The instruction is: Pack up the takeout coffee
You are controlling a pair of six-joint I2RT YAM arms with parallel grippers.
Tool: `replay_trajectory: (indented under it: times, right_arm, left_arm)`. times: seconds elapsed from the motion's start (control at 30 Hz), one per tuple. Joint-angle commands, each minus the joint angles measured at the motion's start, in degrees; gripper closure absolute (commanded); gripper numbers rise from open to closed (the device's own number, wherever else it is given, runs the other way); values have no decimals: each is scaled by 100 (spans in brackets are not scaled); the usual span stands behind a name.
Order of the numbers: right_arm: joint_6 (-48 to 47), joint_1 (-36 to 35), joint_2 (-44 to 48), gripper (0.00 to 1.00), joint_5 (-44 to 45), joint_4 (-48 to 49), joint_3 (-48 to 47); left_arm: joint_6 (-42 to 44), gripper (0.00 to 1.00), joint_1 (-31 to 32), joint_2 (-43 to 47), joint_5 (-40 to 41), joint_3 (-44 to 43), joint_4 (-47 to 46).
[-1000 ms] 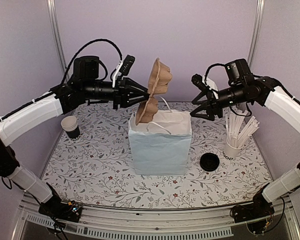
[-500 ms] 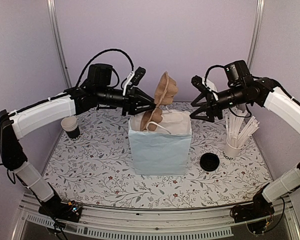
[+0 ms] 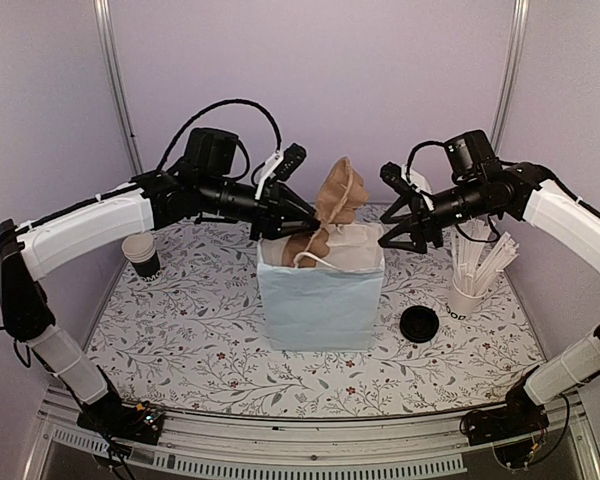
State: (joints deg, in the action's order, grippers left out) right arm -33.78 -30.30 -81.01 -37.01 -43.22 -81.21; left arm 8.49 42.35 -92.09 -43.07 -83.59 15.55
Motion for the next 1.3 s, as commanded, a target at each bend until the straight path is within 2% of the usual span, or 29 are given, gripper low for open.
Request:
replay_trajectory:
  times: [0.0, 0.33, 0.57, 0.8, 1.27]
  right_arm:
    - [29, 32, 122, 37, -125, 142, 71]
    - [191, 31, -132, 37, 17, 205, -53]
    - [158, 33, -162, 37, -139, 101, -121]
    - [-157, 33, 337, 37, 16, -81, 43]
    - [-320, 80, 790, 36, 428, -73, 326]
  left_arm:
    - [335, 71, 187, -2, 393, -324, 586]
    - [699, 71, 410, -19, 877, -850, 1650]
    - [875, 72, 577, -462, 1320, -1232, 2403]
    - [885, 73, 775, -675, 2100, -1378, 2745]
    - [535, 73, 931, -1253, 2518, -1670, 3741]
